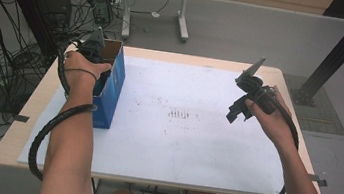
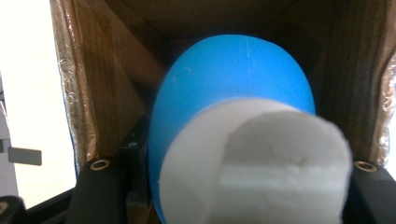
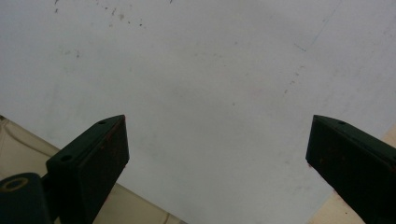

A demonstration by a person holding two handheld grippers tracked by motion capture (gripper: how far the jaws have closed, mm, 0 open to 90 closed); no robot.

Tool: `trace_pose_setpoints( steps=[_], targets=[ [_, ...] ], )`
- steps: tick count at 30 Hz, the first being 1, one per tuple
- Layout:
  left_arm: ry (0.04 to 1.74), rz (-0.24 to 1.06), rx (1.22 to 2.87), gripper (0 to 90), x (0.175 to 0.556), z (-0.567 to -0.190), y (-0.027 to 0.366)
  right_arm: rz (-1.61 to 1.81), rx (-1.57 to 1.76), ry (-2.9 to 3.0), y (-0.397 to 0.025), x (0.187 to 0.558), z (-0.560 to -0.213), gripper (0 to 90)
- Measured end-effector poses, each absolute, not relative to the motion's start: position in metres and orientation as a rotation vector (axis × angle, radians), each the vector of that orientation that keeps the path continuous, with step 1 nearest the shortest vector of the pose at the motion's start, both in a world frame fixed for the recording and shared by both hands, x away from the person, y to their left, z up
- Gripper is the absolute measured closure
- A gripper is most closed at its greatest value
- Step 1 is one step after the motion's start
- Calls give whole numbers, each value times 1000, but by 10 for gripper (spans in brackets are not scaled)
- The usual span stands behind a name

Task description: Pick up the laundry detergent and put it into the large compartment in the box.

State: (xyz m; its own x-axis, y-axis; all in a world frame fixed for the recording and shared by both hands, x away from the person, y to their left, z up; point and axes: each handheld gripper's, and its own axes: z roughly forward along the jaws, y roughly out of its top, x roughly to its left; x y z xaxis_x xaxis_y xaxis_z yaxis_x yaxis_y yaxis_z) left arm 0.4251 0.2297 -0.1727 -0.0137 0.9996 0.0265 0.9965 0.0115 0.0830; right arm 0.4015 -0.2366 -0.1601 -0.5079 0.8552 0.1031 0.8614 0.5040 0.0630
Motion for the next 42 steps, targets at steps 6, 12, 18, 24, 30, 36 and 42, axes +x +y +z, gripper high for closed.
trace_pose_setpoints(
  steps=[6, 12, 18, 24, 30, 36, 42],
  targets=[
    [2203, 119, 2181, 369, 425, -173, 230, -163, -1531, -2676, -237, 401, -159, 61],
    [2204, 120, 2179, 369, 425, -173, 230, -163, -1530, -2671, -237, 401, -160, 61],
    [2202, 119, 2181, 369, 425, -173, 230, -162, -1528, -2674, -236, 402, -160, 61],
    [2203, 115, 2182, 369, 425, -173, 230, -172, -1525, -2673, -237, 401, -159, 61],
    [2199, 110, 2186, 369, 426, -172, 231, -168, -1521, -2678, -235, 401, -159, 62],
    [2198, 107, 2177, 367, 425, -172, 233, -167, -1519, -2682, -234, 401, -158, 61],
    [2196, 105, 2172, 365, 425, -172, 234, -161, -1520, -2684, -234, 401, -158, 61]
  ],
)
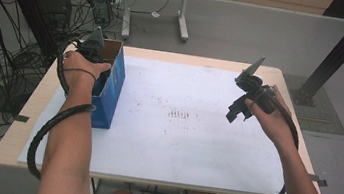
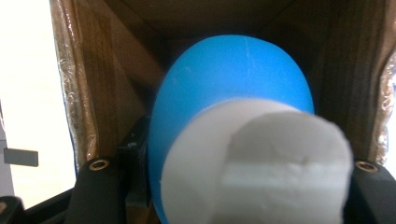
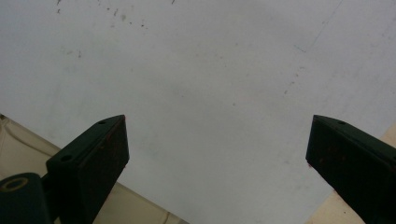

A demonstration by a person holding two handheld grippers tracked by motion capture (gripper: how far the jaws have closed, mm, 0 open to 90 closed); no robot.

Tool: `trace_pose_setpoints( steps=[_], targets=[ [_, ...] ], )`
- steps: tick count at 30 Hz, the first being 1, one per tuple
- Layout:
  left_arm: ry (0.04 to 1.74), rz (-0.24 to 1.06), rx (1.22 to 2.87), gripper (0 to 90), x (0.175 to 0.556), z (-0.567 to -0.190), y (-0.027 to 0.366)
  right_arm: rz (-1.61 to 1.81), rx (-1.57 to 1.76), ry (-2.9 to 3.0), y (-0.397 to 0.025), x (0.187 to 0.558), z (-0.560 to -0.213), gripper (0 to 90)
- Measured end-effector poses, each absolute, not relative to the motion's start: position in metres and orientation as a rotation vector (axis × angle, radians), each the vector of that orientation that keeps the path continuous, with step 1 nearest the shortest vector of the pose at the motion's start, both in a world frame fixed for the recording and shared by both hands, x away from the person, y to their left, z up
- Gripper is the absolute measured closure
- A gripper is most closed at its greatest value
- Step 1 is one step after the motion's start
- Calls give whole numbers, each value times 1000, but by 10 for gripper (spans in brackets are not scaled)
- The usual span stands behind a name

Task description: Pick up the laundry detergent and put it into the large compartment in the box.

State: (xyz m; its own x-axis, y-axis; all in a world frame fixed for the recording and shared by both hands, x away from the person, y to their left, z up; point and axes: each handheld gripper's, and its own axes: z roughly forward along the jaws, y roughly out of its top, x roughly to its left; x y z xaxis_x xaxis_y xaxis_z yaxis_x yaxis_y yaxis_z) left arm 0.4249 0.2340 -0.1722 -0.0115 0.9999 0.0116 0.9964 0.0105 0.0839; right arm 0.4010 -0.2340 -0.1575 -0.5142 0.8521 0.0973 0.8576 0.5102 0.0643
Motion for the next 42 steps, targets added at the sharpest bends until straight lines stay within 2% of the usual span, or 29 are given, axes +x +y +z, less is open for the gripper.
trace_pose_setpoints(
  steps=[31, 42],
  targets=[
    [2178, 100, 2182, 353, 425, -169, 233, -171, -1517, -2677, -234, 401, -160, 61],
    [2158, 105, 2178, 306, 421, -148, 235, -180, -1516, -2680, -231, 401, -158, 62]
  ],
)
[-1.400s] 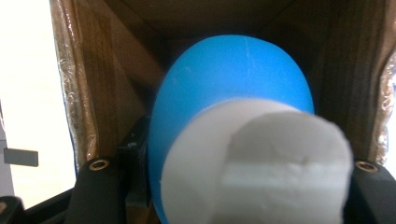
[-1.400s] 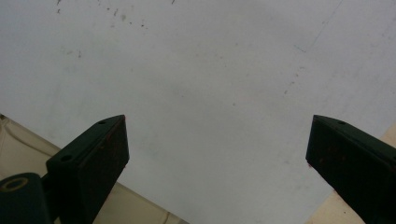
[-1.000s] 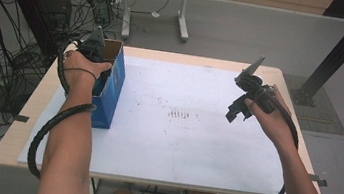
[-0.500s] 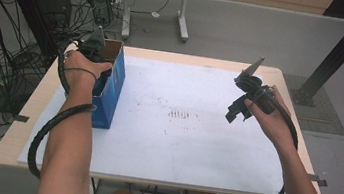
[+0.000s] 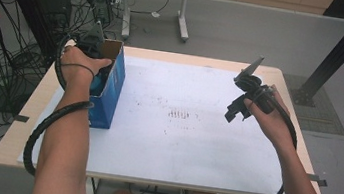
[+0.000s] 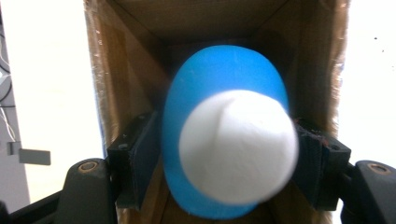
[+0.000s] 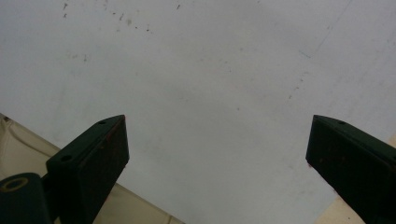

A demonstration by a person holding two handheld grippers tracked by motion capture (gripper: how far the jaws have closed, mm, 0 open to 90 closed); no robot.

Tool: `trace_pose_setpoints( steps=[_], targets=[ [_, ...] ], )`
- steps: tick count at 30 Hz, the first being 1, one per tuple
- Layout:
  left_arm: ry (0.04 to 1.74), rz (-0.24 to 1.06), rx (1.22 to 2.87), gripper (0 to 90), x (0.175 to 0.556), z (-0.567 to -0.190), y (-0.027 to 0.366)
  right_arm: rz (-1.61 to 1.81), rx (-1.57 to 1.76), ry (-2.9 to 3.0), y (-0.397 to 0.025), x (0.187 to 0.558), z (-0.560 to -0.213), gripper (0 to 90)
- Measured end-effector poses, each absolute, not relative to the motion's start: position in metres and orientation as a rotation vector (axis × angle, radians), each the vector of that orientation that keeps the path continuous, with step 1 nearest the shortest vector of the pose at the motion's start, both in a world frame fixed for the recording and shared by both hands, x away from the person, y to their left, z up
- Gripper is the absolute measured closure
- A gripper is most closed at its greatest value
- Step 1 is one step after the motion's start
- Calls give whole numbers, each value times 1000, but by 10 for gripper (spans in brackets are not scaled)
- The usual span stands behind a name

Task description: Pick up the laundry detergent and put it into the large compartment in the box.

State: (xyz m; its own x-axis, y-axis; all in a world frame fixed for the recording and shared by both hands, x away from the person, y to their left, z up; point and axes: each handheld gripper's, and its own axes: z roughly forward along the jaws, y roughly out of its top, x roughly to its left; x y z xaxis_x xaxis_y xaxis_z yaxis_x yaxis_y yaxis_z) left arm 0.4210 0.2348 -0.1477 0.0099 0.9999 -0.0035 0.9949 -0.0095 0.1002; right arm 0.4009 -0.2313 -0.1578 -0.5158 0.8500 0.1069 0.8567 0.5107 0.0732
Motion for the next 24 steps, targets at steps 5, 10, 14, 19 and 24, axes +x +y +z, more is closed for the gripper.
trace_pose_setpoints(
  steps=[5, 10, 14, 19, 24],
  targets=[
    [2144, 111, 2182, 295, 417, -135, 235, -186, -1499, -2690, -227, 401, -156, 61],
    [2109, 131, 2205, 271, 410, -117, 235, -185, -1498, -2694, -225, 401, -156, 62],
    [2059, 160, 2228, 218, 404, -100, 231, -180, -1500, -2696, -223, 402, -156, 61],
    [1945, 194, 2271, 183, 397, -79, 222, -182, -1490, -2699, -219, 403, -156, 61],
    [1800, 211, 2341, 139, 392, -66, 208, -176, -1493, -2696, -218, 408, -156, 61]
  ],
)
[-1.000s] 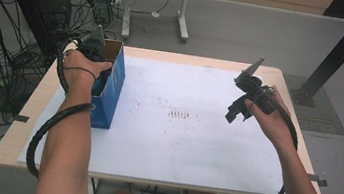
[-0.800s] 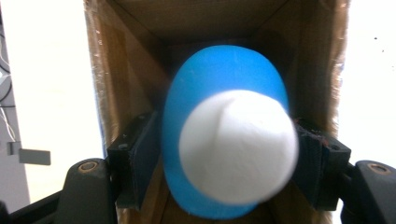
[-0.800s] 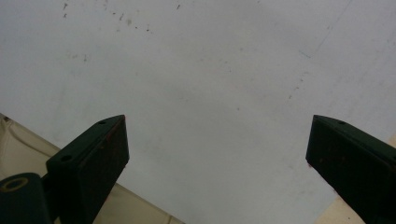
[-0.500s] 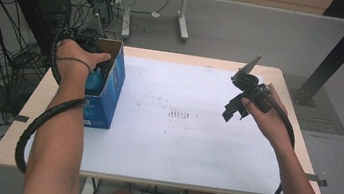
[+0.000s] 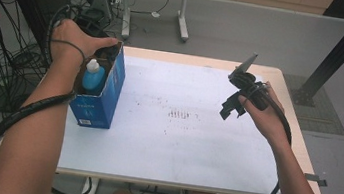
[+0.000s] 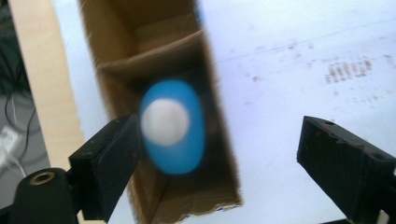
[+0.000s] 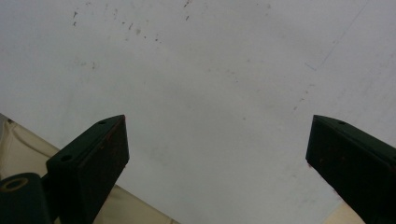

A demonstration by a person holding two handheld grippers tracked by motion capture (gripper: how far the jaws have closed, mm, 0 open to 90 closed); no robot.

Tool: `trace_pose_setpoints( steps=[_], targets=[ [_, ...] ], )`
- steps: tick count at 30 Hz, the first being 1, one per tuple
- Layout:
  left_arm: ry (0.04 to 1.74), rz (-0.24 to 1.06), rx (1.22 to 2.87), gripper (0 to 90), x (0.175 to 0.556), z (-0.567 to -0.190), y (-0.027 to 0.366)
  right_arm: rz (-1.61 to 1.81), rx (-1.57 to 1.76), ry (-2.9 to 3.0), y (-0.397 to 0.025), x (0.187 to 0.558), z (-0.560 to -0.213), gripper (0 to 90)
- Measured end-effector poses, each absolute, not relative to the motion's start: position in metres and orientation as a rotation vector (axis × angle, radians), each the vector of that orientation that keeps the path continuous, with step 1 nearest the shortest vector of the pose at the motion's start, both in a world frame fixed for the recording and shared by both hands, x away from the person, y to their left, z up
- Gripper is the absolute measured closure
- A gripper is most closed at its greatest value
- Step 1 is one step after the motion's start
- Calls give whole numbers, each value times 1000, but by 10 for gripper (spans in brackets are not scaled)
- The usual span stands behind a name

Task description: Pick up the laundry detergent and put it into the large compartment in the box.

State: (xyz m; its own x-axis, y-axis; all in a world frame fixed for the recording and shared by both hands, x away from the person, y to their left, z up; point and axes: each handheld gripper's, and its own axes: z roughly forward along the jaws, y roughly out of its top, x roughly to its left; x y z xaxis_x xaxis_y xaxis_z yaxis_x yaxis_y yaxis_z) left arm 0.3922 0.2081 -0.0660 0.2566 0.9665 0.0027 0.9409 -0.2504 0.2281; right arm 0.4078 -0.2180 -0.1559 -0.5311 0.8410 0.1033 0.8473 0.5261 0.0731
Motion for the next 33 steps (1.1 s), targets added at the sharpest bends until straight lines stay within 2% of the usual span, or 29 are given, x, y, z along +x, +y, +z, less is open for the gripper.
trace_pose_setpoints(
  steps=[19, 33],
  targets=[
    [1251, 221, 2735, 73, 393, -54, 107, -162, -1570, -2674, -230, 417, -151, 61],
    [931, 205, 2897, 63, 391, -56, 56, -165, -1645, -2642, -243, 418, -147, 61]
  ],
)
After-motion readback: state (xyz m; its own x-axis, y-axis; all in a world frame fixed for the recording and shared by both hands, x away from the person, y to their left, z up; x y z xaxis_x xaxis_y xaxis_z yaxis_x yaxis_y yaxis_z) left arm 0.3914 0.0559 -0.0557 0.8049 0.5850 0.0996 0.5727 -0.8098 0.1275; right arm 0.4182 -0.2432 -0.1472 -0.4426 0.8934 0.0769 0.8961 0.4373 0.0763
